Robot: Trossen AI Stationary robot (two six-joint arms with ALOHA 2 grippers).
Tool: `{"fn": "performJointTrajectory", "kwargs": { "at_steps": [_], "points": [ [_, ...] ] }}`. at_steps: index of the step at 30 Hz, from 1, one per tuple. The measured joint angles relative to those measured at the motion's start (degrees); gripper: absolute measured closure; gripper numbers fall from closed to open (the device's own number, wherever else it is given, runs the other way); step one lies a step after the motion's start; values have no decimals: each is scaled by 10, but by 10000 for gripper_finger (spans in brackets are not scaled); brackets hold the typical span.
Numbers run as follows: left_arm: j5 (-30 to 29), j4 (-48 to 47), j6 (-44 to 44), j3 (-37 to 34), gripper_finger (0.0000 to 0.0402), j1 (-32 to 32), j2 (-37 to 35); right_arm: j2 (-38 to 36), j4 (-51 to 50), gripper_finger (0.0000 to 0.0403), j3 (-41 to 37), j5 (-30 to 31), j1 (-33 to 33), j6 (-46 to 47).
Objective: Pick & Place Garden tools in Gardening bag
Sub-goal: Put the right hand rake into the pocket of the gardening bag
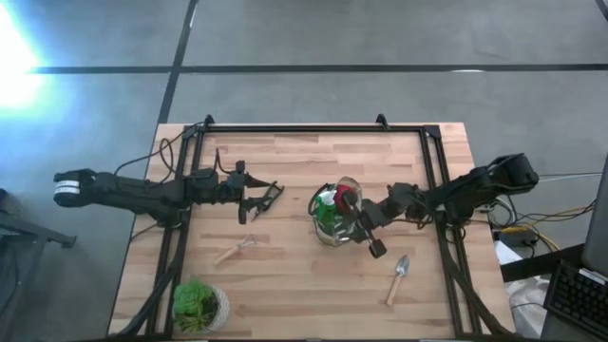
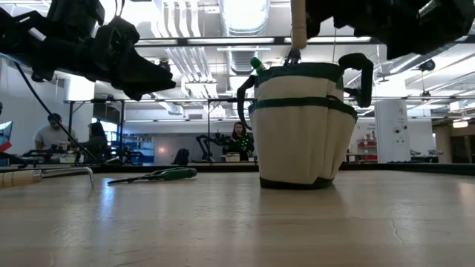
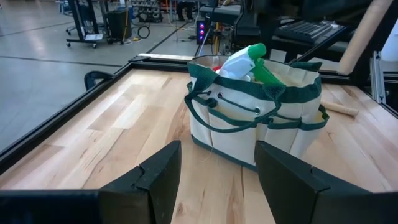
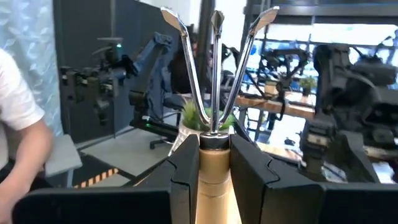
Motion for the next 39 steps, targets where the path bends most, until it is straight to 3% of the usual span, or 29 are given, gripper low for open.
{"fn": "performJointTrajectory", "kwargs": {
  "at_steps": [9, 23, 39],
  "points": [
    [0, -5, 0, 0, 195, 0, 0, 27, 39, 345, -17, 90, 4, 9],
    [0, -9, 0, 0, 195, 0, 0, 117, 122, 345, -17, 90, 11, 37],
    [0, -12, 0, 0, 195, 0, 0, 136, 117, 345, -18, 103, 11, 39]
  ]
}}
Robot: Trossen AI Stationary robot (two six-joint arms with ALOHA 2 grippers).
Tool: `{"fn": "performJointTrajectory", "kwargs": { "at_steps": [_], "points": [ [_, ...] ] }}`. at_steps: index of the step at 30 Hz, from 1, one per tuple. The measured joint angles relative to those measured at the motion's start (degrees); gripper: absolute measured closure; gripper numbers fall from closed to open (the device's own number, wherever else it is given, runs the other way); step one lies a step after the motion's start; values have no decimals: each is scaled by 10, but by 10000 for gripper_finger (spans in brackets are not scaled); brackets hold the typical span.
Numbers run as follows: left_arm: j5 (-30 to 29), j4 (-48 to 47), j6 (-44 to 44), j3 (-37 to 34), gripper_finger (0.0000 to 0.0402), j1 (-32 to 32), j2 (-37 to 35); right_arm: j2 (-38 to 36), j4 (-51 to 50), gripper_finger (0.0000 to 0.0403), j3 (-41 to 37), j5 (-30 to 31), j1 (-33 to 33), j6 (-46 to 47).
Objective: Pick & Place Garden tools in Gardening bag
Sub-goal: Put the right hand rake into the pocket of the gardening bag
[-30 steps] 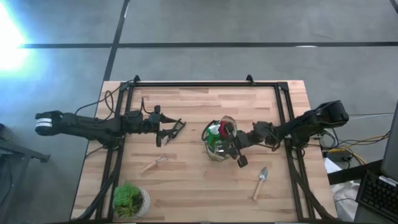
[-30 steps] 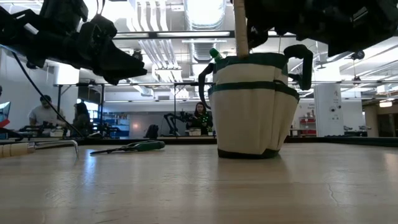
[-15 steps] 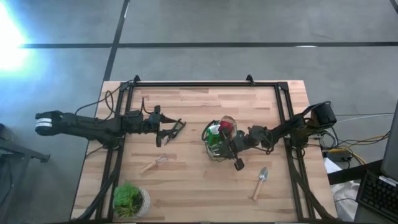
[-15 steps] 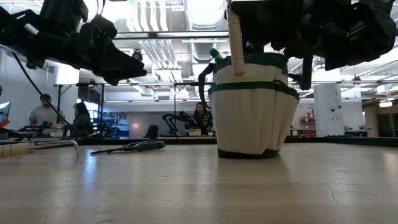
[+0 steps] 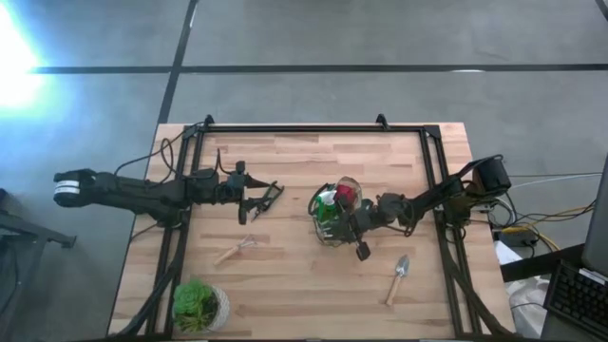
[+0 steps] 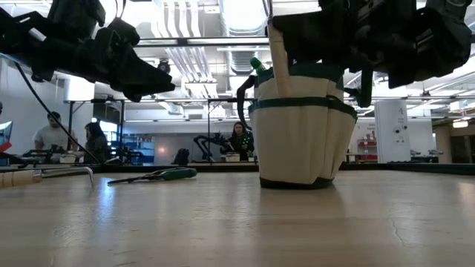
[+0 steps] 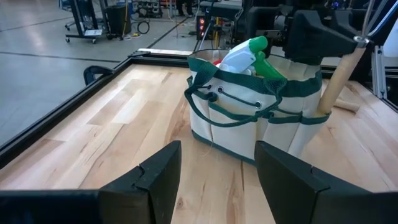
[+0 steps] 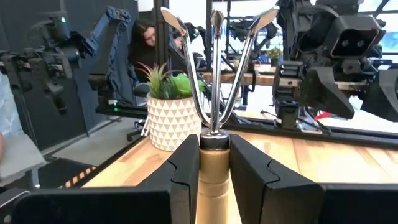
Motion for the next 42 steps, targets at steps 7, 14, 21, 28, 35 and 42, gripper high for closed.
{"fn": "performJointTrajectory", "kwargs": {
  "at_steps": [7, 14, 21, 28, 35, 42],
  "points": [
    [0, 0, 0, 0, 195, 0, 0, 3, -31, 345, 0, 0, 0, 0],
    [0, 0, 0, 0, 195, 0, 0, 3, -47, 345, 0, -2, 0, 4],
    [0, 0, 0, 0, 195, 0, 0, 3, -72, 345, 1, -3, 0, 8],
    [0, 0, 0, 0, 195, 0, 0, 3, -82, 345, 2, -2, 0, 9],
    [0, 0, 0, 0, 195, 0, 0, 3, -106, 345, 2, 20, 0, 10],
    [0, 0, 0, 0, 195, 0, 0, 3, -122, 345, 2, 49, 0, 23]
  ]
}}
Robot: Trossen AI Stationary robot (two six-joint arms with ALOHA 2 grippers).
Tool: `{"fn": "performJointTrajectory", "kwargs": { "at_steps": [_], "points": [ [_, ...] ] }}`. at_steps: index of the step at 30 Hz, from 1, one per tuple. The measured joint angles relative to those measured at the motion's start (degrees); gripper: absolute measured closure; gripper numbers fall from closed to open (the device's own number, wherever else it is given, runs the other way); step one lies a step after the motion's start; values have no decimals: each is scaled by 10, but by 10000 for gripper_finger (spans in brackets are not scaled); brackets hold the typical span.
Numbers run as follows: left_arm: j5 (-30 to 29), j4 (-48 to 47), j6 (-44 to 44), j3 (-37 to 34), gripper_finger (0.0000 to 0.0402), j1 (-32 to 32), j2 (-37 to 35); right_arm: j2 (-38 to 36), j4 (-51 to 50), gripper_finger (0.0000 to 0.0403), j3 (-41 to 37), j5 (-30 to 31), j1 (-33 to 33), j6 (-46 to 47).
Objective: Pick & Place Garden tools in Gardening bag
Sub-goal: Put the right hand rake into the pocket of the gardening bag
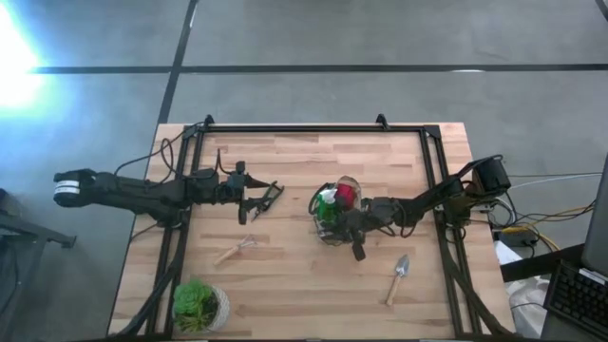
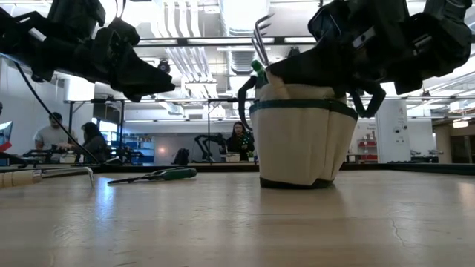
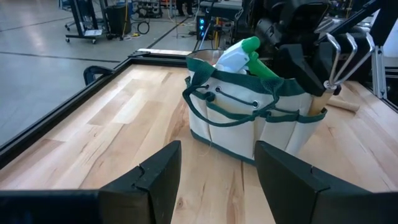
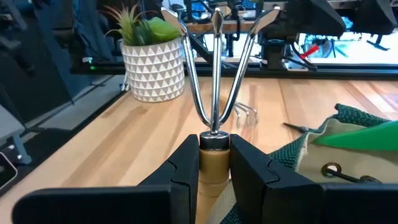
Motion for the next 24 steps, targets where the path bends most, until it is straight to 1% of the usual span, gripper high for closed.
{"fn": "performJointTrajectory", "kwargs": {
  "at_steps": [8, 12, 17, 24],
  "points": [
    [0, 0, 0, 0, 195, 0, 0, 0, 0, 345, 0, 11, 2, 39],
    [0, 0, 0, 0, 195, 0, 0, 0, -5, 345, 0, 13, 3, 42],
    [0, 0, 0, 0, 195, 0, 0, -1, -43, 345, 3, 48, 3, 47],
    [0, 0, 0, 0, 195, 0, 0, -1, -78, 345, 26, 55, 8, 37]
  ]
}}
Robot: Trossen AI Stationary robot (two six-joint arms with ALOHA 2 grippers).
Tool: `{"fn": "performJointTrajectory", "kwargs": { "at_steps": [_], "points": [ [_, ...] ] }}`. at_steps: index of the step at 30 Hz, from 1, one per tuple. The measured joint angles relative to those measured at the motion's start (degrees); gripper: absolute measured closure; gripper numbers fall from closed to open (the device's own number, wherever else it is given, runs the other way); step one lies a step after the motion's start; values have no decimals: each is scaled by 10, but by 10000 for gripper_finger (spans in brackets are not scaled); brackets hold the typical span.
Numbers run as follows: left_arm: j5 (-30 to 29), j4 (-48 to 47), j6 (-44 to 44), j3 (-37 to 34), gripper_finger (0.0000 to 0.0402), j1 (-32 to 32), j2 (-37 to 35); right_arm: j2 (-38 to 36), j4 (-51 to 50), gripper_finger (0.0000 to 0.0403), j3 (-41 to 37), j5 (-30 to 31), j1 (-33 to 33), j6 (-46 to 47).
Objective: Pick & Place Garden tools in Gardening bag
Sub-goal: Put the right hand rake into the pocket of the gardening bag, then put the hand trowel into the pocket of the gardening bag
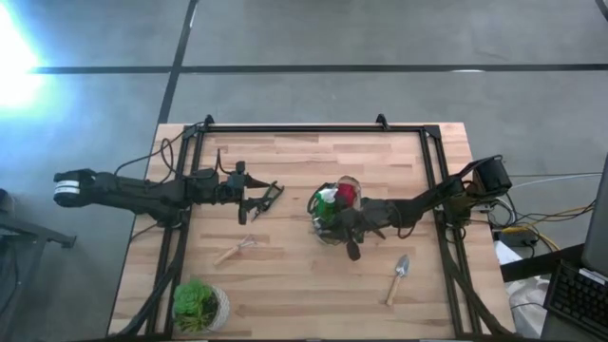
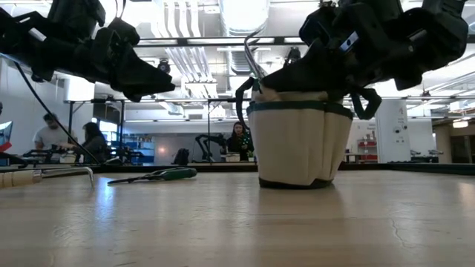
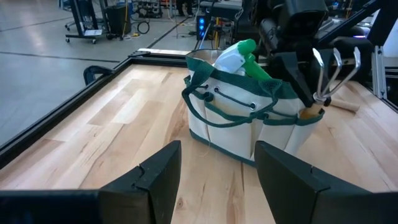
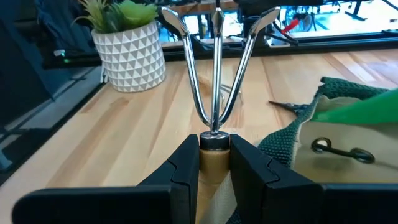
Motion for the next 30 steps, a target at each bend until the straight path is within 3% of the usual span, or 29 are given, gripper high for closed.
{"fn": "performJointTrajectory", "kwargs": {
  "at_steps": [7, 17, 30],
  "points": [
    [0, 0, 0, 0, 195, 0, 0, -3, -42, 334, 16, -1, 0, -15],
    [0, 0, 0, 0, 195, 0, 0, -14, -64, 271, 20, -1, 0, -6],
    [0, -4, 0, 0, 195, 0, 0, -133, -183, 203, 18, 0, 0, -14]
  ]
}}
